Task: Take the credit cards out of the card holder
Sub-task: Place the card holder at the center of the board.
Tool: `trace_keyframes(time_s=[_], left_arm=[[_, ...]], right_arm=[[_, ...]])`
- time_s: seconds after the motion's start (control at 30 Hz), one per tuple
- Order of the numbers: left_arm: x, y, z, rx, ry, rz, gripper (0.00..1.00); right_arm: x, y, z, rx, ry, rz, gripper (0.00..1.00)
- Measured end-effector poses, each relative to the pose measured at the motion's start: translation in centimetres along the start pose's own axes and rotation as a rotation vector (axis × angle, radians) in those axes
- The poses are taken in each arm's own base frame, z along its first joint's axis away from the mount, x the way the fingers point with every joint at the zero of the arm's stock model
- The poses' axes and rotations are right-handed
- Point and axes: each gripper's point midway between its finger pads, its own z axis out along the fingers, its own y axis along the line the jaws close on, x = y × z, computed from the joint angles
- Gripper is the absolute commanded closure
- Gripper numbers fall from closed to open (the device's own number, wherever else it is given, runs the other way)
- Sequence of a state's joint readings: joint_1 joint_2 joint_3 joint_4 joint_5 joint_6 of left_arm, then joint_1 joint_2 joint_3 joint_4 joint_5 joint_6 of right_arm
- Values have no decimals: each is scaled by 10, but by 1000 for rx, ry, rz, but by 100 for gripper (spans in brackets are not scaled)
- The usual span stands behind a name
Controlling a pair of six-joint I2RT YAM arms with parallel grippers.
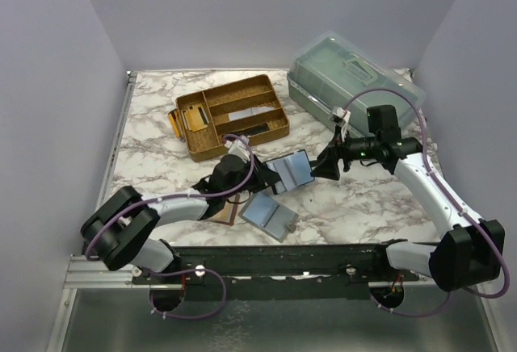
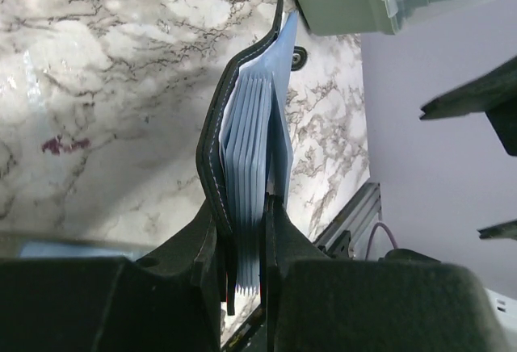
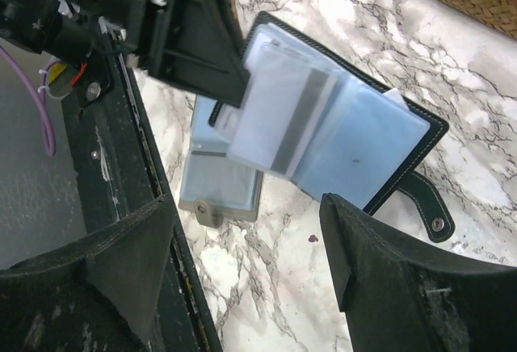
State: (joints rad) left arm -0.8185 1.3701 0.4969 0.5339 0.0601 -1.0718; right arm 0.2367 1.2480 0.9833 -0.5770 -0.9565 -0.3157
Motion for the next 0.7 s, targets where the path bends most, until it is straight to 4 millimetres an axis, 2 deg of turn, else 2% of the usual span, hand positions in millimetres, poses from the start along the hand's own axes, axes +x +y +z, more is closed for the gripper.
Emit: trace_keyframes(time_s=[0.1,0.2,0.5,0.7], left_arm=[[-6,7,12,26,52,-18,99],[-3,10,22,46,114,-32,98],[8,3,34,100,210,-44,98],[17,22,46,49,241,-65,97]], right_arm=[[0,2,-8,5,-27,0,21],[-1,4,-14,10,-47,-9,21],[-1,7,-21,11,-75,-16,21],[-2,6,-22,13,-82,-17,20]])
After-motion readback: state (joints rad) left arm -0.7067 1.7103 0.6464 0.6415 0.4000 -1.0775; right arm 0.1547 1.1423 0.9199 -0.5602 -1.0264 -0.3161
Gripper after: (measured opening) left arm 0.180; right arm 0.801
